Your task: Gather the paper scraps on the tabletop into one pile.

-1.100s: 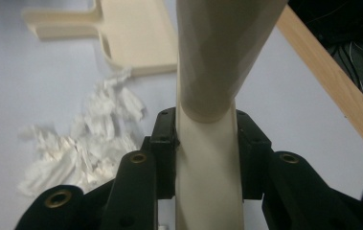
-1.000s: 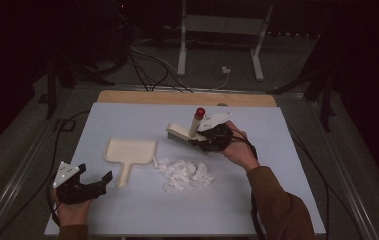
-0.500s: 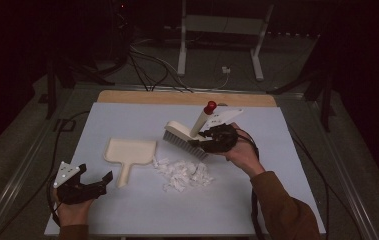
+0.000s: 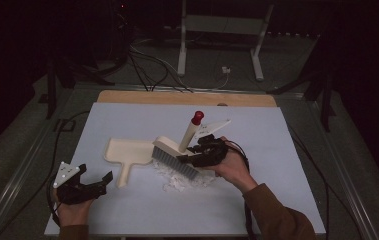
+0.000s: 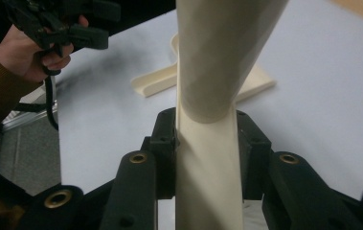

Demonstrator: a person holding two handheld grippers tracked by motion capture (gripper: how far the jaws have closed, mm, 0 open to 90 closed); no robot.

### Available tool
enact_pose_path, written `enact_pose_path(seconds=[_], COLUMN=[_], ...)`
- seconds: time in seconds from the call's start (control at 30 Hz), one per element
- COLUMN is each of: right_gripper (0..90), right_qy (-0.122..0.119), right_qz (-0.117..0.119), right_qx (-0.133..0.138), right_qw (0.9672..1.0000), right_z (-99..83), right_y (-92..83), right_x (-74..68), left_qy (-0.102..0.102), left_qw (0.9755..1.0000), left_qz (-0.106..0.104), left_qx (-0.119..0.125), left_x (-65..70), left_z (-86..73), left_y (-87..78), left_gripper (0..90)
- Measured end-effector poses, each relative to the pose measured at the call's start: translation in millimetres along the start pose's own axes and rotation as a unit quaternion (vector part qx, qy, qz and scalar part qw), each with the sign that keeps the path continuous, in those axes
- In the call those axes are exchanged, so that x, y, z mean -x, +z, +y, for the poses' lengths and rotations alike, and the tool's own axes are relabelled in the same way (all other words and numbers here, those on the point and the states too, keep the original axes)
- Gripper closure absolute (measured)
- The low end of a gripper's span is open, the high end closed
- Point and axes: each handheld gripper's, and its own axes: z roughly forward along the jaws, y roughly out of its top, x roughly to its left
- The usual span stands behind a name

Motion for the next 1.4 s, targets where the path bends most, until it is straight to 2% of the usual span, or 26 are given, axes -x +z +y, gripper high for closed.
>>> enact_pose_path(seconds=[0.17, 0.23, 0.3, 0.4, 0.6, 0.67, 0.77, 0.9, 1.2, 1.4], right_gripper=[67.3, 67.3, 67.3, 67.3, 67.3, 67.3, 67.3, 67.4, 67.3, 67.4], right_qy=[0.029, 0.055, 0.071, 0.083, 0.119, 0.124, 0.142, 0.163, 0.195, 0.208], right_qz=[-0.004, 0.003, 0.003, 0.003, 0.010, 0.004, -0.018, -0.063, -0.110, -0.132], right_qx=[0.000, 0.001, 0.000, -0.006, -0.029, -0.041, -0.049, -0.046, -0.033, -0.028], right_qw=[0.9996, 0.9985, 0.9975, 0.9965, 0.9925, 0.9914, 0.9884, 0.9836, 0.9740, 0.9688], right_z=[-6.7, -10.6, -13.5, -18.3, -30.7, -34.6, -38.6, -39.6, -46.7, -53.7], right_y=[11.4, 16.9, 21.0, 28.0, 44.3, 50.6, 56.9, 54.1, 42.1, 28.7], right_x=[-7.4, -9.7, -12.5, -18.7, -28.3, -29.1, -23.4, -13.3, 0.0, 10.3], left_qy=[0.002, 0.002, 0.002, 0.001, 0.002, 0.001, -0.002, -0.003, -0.004, -0.003], left_qw=[1.0000, 1.0000, 1.0000, 1.0000, 1.0000, 1.0000, 1.0000, 1.0000, 1.0000, 1.0000], left_qz=[0.000, 0.000, -0.001, -0.001, -0.001, -0.001, -0.001, 0.000, 0.000, 0.000], left_qx=[-0.002, -0.002, -0.002, -0.001, -0.003, -0.002, 0.000, 0.000, 0.000, -0.001], left_x=[0.3, 0.3, 0.0, 0.1, 1.0, 0.6, -0.2, -0.9, -0.9, -0.8], left_z=[0.0, -0.1, -0.2, -0.2, -0.2, -0.3, -0.3, -0.5, -0.5, -0.6], left_y=[0.4, 0.4, 0.2, 0.2, 0.9, 0.4, -0.8, -0.5, -0.8, -0.4], left_gripper=[0.4, 0.5, 0.5, 0.5, 0.5, 0.5, 0.5, 0.5, 0.5, 0.5])
